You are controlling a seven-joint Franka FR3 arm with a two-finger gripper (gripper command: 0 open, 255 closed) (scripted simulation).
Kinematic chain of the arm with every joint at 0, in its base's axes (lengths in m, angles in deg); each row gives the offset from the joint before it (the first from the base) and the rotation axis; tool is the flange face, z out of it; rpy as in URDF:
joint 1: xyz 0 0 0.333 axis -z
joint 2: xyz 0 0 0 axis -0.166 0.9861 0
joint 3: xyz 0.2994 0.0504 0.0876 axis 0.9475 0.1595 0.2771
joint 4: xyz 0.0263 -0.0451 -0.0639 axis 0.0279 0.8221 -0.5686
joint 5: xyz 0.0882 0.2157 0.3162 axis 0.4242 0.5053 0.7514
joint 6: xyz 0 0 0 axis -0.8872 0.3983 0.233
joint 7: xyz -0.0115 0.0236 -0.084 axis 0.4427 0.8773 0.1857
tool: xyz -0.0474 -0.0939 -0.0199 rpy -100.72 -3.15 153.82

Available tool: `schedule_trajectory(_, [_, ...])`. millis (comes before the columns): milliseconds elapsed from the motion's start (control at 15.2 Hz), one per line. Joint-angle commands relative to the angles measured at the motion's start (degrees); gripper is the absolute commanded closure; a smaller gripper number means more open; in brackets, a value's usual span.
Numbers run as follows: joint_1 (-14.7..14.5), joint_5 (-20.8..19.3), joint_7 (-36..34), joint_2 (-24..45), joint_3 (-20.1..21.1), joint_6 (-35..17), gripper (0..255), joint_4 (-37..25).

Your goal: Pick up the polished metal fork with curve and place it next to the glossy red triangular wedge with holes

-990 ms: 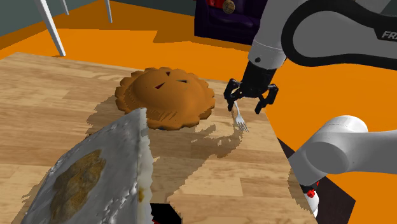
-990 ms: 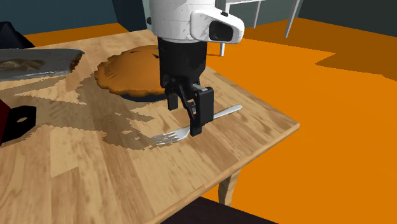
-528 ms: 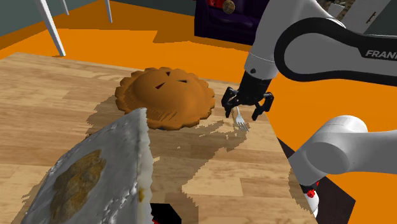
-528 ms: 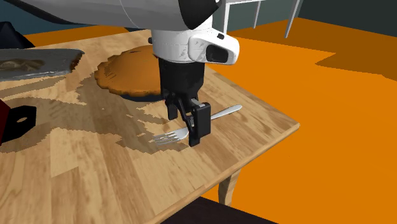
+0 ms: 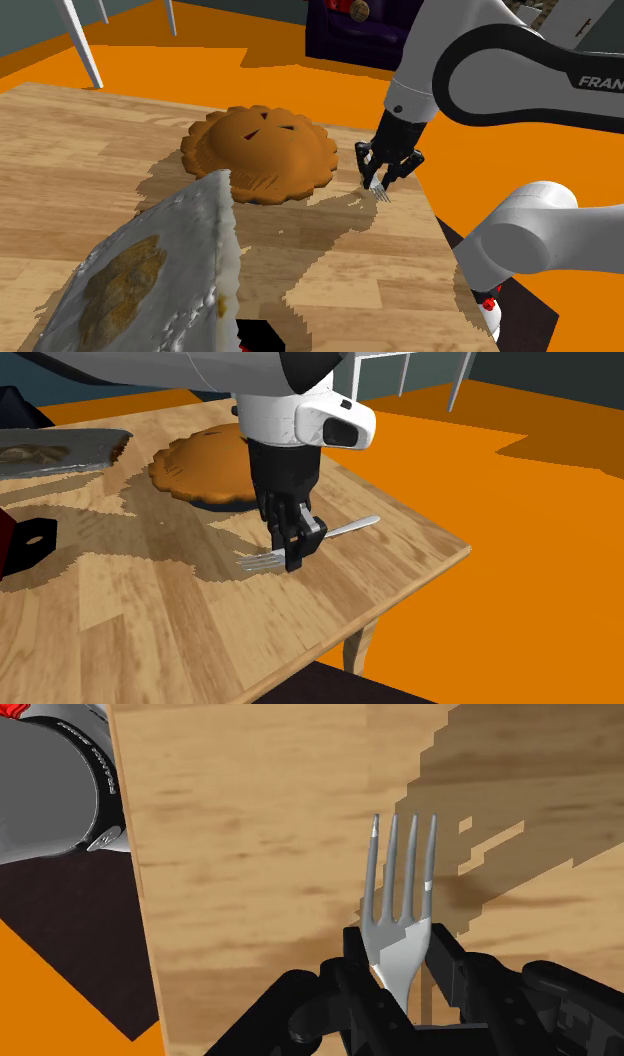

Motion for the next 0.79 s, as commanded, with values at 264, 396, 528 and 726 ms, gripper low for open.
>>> schedule_trajectory(264, [0.0, -0.1, 0.0, 0.3, 0.2, 0.2, 255, 0.5])
schedule_trajectory(396, [0.0, -0.2, 0.0, 0.2, 0.1, 0.3, 255, 0.5])
schedule_trajectory(528, [0.2, -0.7, -0.2, 0.0, -0.4, 1.9, 255, -0.9])
schedule_trajectory(726, [0.4, -1.5, -0.4, -0.1, -1.2, 4.1, 255, -3.1])
